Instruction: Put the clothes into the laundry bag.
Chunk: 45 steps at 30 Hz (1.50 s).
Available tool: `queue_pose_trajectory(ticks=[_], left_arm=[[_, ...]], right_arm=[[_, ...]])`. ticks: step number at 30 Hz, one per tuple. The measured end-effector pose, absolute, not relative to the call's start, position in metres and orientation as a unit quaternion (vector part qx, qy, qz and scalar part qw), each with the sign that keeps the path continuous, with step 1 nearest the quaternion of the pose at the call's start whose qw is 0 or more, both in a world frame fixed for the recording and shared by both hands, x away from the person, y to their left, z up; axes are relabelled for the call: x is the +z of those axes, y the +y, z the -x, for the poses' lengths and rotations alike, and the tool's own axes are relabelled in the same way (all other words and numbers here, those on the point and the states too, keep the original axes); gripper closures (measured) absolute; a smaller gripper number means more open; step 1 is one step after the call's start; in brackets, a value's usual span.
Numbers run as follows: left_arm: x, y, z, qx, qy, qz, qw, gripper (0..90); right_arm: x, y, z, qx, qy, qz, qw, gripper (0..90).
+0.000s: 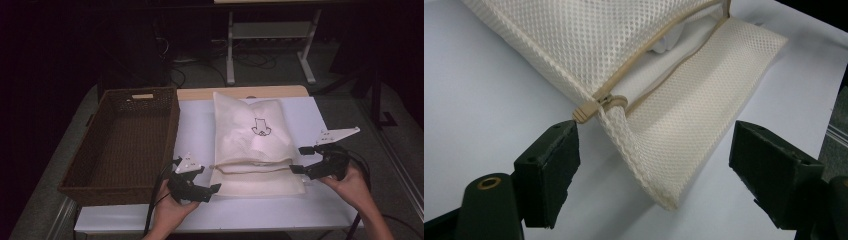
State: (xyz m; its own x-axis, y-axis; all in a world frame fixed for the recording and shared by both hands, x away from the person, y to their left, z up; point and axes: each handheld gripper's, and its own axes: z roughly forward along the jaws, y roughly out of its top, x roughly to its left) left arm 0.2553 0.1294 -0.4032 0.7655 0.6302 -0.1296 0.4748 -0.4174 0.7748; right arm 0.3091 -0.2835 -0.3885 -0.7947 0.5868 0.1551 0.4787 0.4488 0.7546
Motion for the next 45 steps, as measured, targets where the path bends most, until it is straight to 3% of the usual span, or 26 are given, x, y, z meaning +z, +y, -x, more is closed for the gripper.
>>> queue_pose_trajectory(ticks=[45], left_arm=[[-0.439,0.138,-0.219,0.095,0.291,-0.848,0.433,18.6]], right_arm=[[-0.433,-0.291,-0.258,0.425,0.837,-0.338,0.07,17.4]])
